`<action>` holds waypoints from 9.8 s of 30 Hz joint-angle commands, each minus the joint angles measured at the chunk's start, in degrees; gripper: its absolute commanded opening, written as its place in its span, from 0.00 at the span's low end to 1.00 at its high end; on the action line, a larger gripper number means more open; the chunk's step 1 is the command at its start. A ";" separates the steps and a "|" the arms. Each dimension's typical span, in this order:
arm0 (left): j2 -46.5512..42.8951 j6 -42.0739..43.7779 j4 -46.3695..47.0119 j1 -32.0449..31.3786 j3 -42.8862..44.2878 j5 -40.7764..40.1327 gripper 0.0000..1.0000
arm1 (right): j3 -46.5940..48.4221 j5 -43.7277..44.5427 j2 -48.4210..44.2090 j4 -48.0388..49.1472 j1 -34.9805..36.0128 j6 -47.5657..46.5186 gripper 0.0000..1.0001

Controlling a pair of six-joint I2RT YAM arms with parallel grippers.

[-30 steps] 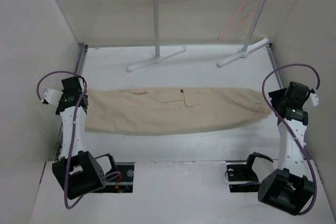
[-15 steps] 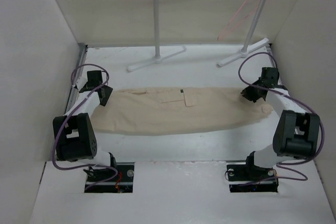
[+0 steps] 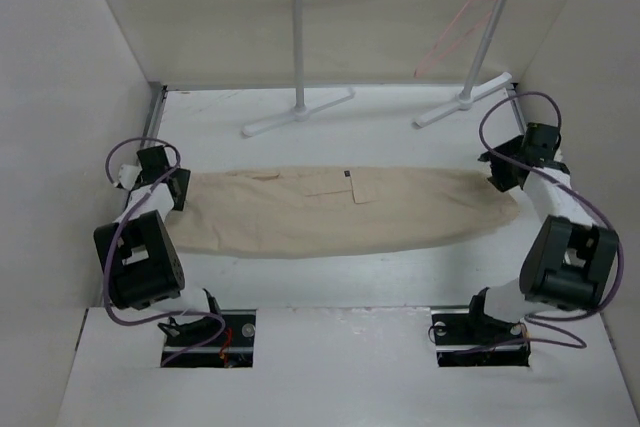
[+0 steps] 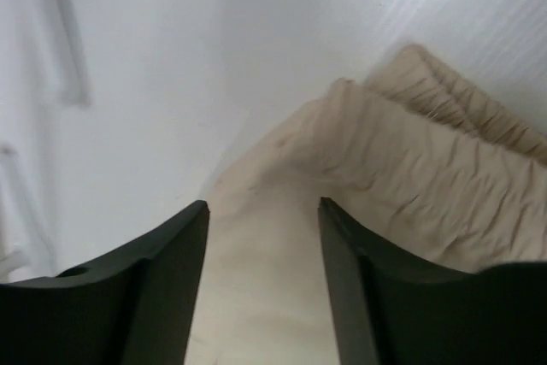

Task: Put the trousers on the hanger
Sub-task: Fold the trousers at the center of the board, then pick up the hanger from the clothesline.

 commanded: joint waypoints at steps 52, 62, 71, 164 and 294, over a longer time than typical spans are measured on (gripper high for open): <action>-33.88 0.68 -25.99 -55.27 5.16 -12.23 0.51 | 10.91 9.66 -41.60 -12.22 -4.83 -5.26 0.15; -45.83 1.29 -35.67 -50.80 0.86 -15.41 0.52 | 23.48 26.93 -36.69 -15.66 33.63 -5.11 0.15; -48.74 2.87 -33.57 -39.56 -3.89 -12.68 0.53 | 41.48 45.51 -6.57 -14.87 70.05 0.96 0.17; -28.52 12.54 -13.00 -26.78 -0.65 -3.54 0.49 | -1.76 6.15 -28.76 -8.89 41.00 -5.34 0.55; 20.96 27.39 -14.13 -73.38 64.57 -10.30 0.39 | -2.70 0.86 -32.72 -10.29 47.05 -13.53 0.13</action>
